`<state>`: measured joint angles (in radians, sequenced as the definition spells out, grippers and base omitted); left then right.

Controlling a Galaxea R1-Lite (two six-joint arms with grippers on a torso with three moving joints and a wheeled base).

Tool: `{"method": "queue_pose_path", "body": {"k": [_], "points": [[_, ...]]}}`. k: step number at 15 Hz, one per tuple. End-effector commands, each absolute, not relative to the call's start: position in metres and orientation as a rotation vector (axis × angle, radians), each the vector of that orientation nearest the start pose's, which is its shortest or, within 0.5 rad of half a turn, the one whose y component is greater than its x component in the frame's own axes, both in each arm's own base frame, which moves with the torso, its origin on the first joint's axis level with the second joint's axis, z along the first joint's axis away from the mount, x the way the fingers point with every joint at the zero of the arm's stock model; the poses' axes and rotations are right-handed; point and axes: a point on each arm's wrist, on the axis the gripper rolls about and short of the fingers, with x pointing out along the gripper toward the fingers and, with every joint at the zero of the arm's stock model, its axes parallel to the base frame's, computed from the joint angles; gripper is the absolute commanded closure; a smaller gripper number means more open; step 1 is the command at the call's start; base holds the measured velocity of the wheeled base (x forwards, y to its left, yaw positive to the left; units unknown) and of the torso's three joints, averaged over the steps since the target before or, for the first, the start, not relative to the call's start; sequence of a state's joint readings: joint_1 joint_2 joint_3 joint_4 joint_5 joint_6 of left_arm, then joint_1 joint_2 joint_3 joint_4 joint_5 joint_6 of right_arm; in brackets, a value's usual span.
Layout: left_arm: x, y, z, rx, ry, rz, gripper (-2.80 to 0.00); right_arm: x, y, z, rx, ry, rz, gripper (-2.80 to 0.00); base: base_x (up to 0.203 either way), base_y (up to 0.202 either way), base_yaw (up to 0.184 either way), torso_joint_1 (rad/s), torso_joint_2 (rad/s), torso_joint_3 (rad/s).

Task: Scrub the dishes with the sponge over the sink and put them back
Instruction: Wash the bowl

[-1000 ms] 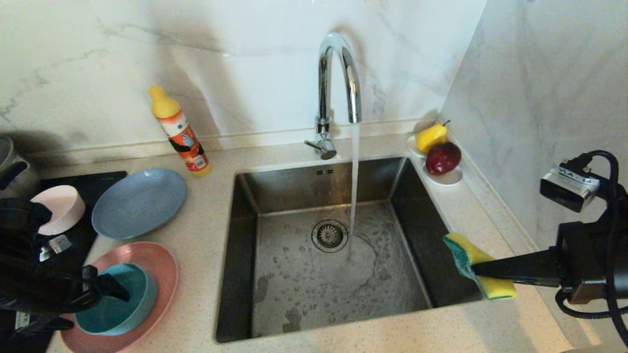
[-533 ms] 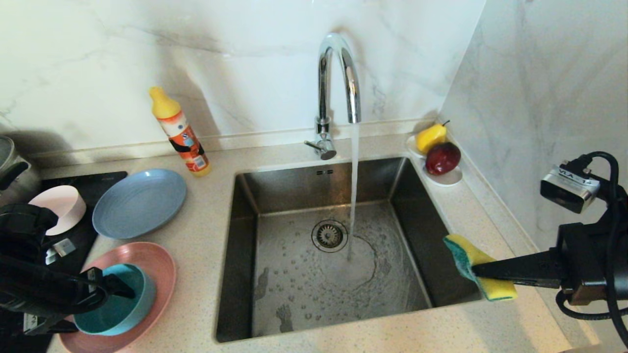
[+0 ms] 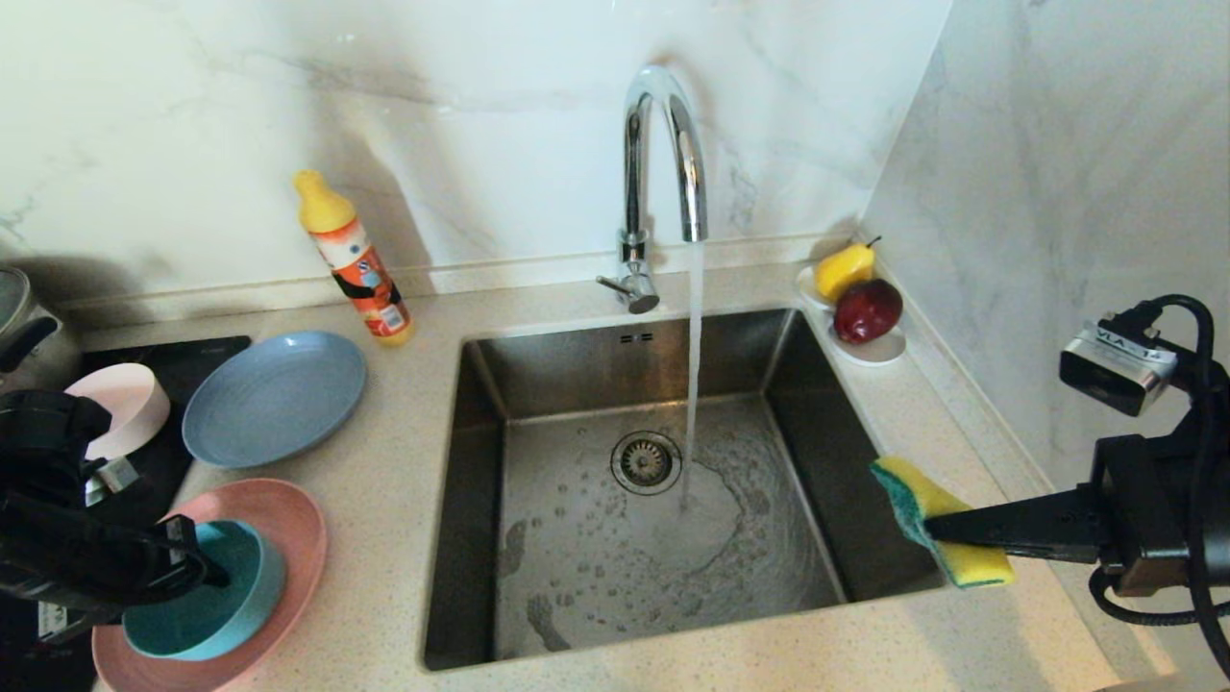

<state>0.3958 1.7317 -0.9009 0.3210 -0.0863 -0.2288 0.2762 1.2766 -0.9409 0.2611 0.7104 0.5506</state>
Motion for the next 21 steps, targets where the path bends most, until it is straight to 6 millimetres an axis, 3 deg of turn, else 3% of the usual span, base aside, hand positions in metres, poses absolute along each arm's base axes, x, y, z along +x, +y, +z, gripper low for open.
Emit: {"method": "queue_pose_path", "body": {"k": [1, 8, 11, 17, 21], "points": [[0.246, 0.102, 0.124, -0.467, 1.088, 0.430, 0.00, 0.173, 0.065, 0.245, 0.628, 0.869, 0.770, 0.00, 0.000, 0.000, 0.000, 0.000, 0.00, 0.000], [0.247, 0.111, 0.135, -0.469, 1.042, 0.454, 0.00, 0.174, 0.065, 0.246, 0.627, 0.867, 0.771, 0.00, 0.000, 0.000, 0.000, 0.000, 0.00, 0.000], [0.245, 0.114, 0.152, -0.467, 0.991, 0.463, 0.00, 0.174, 0.065, 0.248, 0.626, 0.861, 0.775, 0.00, 0.000, 0.000, 0.000, 0.000, 0.00, 0.000], [0.226, 0.105, 0.224, -0.447, 0.837, 0.447, 0.00, 0.175, 0.065, 0.246, 0.627, 0.869, 0.772, 0.00, 0.000, 0.000, 0.000, 0.000, 0.00, 0.000], [0.200, 0.086, 0.279, -0.471, 0.739, 0.337, 0.00, 0.171, 0.064, 0.247, 0.625, 0.861, 0.775, 0.00, 0.000, 0.000, 0.000, 0.000, 0.00, 0.000]]}}
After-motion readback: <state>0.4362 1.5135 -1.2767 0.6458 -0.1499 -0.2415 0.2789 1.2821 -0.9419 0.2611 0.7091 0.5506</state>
